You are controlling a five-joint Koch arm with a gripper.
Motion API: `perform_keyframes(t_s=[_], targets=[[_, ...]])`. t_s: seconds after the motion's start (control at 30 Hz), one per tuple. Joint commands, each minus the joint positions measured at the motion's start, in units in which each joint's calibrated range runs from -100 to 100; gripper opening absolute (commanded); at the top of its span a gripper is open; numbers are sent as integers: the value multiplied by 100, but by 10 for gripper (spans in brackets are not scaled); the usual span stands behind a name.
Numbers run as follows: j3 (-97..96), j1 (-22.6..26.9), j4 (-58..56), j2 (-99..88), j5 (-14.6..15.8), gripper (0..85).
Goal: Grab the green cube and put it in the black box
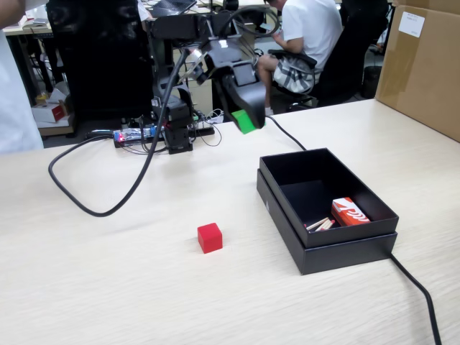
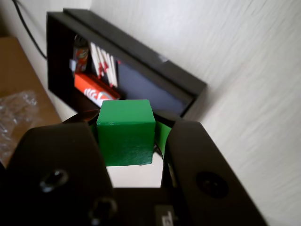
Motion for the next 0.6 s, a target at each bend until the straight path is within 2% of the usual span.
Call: perform_keyframes(t_s=[0.0,0.23,0.47,0.57], targets=[[1030,132,5,587,73,9],[2190,332,5,2824,127,9],[2372,523,5,4603,176,11],[2381,547,5,4821,205,11]])
